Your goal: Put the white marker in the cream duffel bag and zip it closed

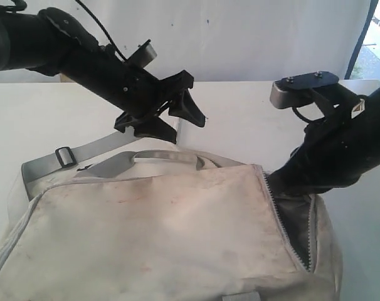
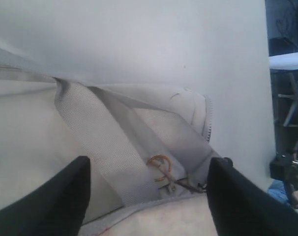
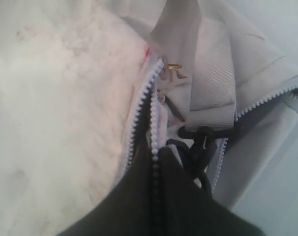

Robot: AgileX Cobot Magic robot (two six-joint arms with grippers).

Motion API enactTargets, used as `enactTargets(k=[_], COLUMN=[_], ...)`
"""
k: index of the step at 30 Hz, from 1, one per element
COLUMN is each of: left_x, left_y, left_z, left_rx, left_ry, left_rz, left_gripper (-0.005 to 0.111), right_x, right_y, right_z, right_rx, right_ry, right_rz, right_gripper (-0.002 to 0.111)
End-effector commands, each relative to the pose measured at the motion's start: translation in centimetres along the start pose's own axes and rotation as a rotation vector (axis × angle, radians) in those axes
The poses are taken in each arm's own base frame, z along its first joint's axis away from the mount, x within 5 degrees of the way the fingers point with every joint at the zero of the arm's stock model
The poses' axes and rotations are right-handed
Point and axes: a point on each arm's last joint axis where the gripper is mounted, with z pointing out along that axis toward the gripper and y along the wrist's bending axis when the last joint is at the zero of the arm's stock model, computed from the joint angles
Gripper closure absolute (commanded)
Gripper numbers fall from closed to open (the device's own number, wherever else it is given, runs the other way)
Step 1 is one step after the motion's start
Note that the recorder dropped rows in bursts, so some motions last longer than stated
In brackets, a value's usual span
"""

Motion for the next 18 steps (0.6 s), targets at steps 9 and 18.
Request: enactTargets(k=[9,18], left_x=[-0.7,-0.8], left_y=[-0.1,-0.1], left_z=[2.2,2.3], left_rx=[0.164,0.188], left_ry=[0.222,0.212], left_rz=[0.029,0.101], left_gripper=[0.034,0.034], right_x=[0.4,-0.8], right_y=[0.4,1.4], right_z=[-0.5,-0.7], right_rx=[-0.026,-0.086], right_ry=[0.016,-0.156], right_rz=[-0.429,-0.707], right_gripper=[0.108,0.108])
